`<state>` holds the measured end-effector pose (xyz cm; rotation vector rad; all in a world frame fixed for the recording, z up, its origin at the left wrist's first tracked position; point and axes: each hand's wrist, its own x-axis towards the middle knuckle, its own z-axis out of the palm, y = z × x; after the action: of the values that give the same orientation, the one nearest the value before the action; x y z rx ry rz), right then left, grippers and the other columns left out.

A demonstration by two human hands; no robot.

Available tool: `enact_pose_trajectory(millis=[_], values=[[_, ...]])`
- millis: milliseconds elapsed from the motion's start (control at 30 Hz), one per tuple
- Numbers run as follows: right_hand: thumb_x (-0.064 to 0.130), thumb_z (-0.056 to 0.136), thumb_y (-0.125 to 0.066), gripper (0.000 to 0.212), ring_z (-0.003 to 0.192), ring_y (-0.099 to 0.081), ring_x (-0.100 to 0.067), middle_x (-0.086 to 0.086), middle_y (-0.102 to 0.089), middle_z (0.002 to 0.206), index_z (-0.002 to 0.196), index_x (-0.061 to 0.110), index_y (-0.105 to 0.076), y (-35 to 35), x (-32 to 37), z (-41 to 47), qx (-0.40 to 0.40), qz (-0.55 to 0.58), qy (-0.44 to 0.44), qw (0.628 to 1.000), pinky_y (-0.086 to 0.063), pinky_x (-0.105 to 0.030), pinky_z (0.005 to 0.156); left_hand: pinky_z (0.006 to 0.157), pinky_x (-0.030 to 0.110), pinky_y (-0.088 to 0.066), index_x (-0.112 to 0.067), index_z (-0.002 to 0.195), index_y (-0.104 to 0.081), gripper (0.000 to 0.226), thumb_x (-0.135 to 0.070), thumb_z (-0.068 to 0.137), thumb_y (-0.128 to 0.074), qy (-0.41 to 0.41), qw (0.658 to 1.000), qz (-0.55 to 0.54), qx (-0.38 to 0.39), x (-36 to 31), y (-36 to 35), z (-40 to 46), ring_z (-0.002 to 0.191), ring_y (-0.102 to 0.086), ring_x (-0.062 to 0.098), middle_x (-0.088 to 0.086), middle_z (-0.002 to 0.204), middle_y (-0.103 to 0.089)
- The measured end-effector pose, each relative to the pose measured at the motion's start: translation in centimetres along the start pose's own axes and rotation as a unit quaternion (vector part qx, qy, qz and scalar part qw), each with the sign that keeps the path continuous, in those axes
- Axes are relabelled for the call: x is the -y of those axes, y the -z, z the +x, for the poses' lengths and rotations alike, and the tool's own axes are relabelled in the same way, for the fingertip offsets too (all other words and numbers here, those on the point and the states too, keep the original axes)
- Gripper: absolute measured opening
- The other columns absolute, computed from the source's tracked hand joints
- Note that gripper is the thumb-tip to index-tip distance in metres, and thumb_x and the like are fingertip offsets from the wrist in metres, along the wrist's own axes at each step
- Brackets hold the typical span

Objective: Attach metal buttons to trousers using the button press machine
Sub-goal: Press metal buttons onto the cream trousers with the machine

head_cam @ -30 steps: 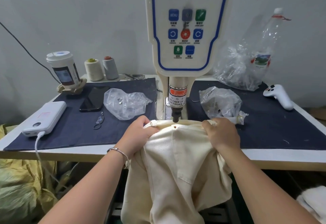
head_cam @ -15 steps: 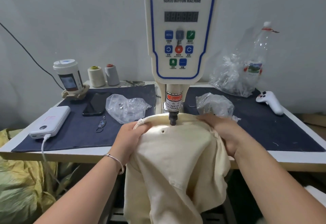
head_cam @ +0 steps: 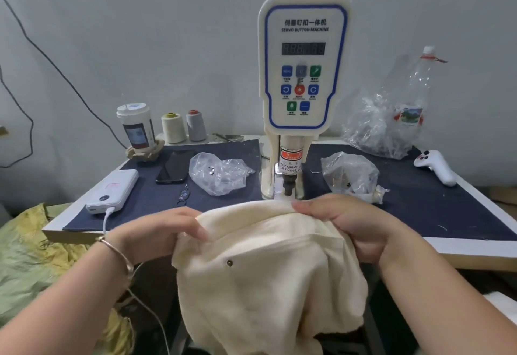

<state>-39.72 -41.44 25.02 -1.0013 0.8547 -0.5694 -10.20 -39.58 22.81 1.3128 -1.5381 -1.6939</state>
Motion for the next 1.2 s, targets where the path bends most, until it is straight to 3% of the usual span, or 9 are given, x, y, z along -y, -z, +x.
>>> enact_pose_trajectory(millis=[133,233,367,467,567,667,833,1033,1200], values=[[0.031,0.086,-0.066,0.046,0.081,-0.061,-0.030,-0.032,-0.067,0.100,0.101,-0.012,-0.066,-3.2,0.8,-1.2,-0.028,-0.161,0.109,0.981,-0.047,-0.040,0.076,0.082,0.033,-0.051,-0.002,0.119,-0.064,0.093,-0.059,0.050,-0.089,-0.048,0.990,0.114,0.072,-3.6,-3.7,-0.7,0.093,-0.067,0.023,0.013,0.106,-0.071],[0.046,0.090,-0.062,0.052,0.057,-0.048,-0.013,-0.004,-0.056,0.059,0.070,-0.002,-0.060,-4.6,1.2,-1.7,-0.114,-0.342,0.230,0.904,-0.038,-0.029,0.058,0.081,0.027,-0.054,-0.020,0.109,-0.072,0.056,-0.041,0.060,-0.088,-0.090,0.982,0.158,0.053,-4.2,-7.5,-0.2,0.096,-0.072,0.020,0.008,0.105,-0.075],[0.073,0.070,-0.061,0.066,0.044,-0.035,-0.008,0.008,-0.035,0.044,0.048,0.013,-0.041,-3.0,1.5,-1.3,-0.257,-0.408,0.283,0.829,-0.030,-0.029,0.047,0.070,0.027,-0.057,-0.007,0.097,-0.076,0.024,-0.017,0.075,-0.079,-0.078,0.992,0.085,0.053,-4.1,-7.1,-0.2,0.080,-0.073,0.021,0.012,0.091,-0.076],[0.084,0.067,-0.046,0.069,0.046,-0.045,-0.004,0.010,-0.049,0.045,0.050,0.017,-0.045,0.5,0.8,-0.3,-0.339,-0.443,0.275,0.783,-0.031,-0.026,0.047,0.066,0.028,-0.058,-0.007,0.095,-0.077,0.029,-0.018,0.068,-0.081,-0.070,0.997,0.011,0.041,-3.6,-5.0,-0.4,0.078,-0.073,0.022,0.014,0.090,-0.075],[0.065,0.087,-0.045,0.053,0.065,-0.056,-0.020,0.004,-0.057,0.060,0.059,0.020,-0.049,6.7,-0.4,1.2,-0.464,-0.497,0.182,0.711,-0.034,-0.030,0.051,0.069,0.037,-0.060,-0.010,0.105,-0.075,0.061,-0.026,0.050,-0.092,-0.076,0.995,-0.060,-0.028,-2.7,-2.4,-0.4,0.088,-0.073,0.031,0.019,0.103,-0.073],[0.028,0.095,-0.048,0.026,0.074,-0.055,-0.029,-0.006,-0.062,0.083,0.074,0.017,-0.058,11.9,-2.6,3.6,-0.504,-0.518,0.045,0.689,-0.041,-0.032,0.058,0.071,0.045,-0.061,-0.011,0.106,-0.075,0.070,-0.039,0.045,-0.096,-0.052,0.989,-0.092,-0.100,-1.4,0.0,0.0,0.092,-0.072,0.036,0.021,0.107,-0.072],[-0.001,0.090,-0.045,0.036,0.103,-0.056,-0.030,-0.007,-0.059,0.115,0.112,0.016,-0.068,15.1,-2.7,7.4,-0.449,-0.591,0.102,0.662,-0.046,-0.035,0.071,0.073,0.041,-0.059,-0.016,0.102,-0.077,0.034,-0.030,0.071,-0.082,-0.012,0.983,-0.050,-0.175,0.7,1.2,2.5,0.097,-0.072,0.035,0.019,0.109,-0.073],[0.016,0.095,-0.049,0.026,0.100,-0.063,-0.030,-0.006,-0.068,0.110,0.112,0.021,-0.069,17.0,-0.4,11.6,-0.436,-0.592,-0.008,0.678,-0.046,-0.029,0.072,0.069,0.038,-0.057,-0.018,0.098,-0.079,0.028,-0.032,0.073,-0.074,0.009,0.974,-0.057,-0.218,1.6,2.0,6.6,0.092,-0.073,0.033,0.016,0.103,-0.075],[0.043,0.090,-0.061,0.019,0.080,-0.060,-0.022,0.003,-0.064,0.083,0.072,0.038,-0.063,17.8,-0.4,12.6,-0.437,-0.560,-0.005,0.704,-0.037,-0.025,0.063,0.075,0.037,-0.055,-0.021,0.093,-0.080,0.012,-0.027,0.087,-0.072,0.031,0.972,-0.012,-0.234,2.9,2.6,10.3,0.088,-0.075,0.026,0.011,0.097,-0.077]])
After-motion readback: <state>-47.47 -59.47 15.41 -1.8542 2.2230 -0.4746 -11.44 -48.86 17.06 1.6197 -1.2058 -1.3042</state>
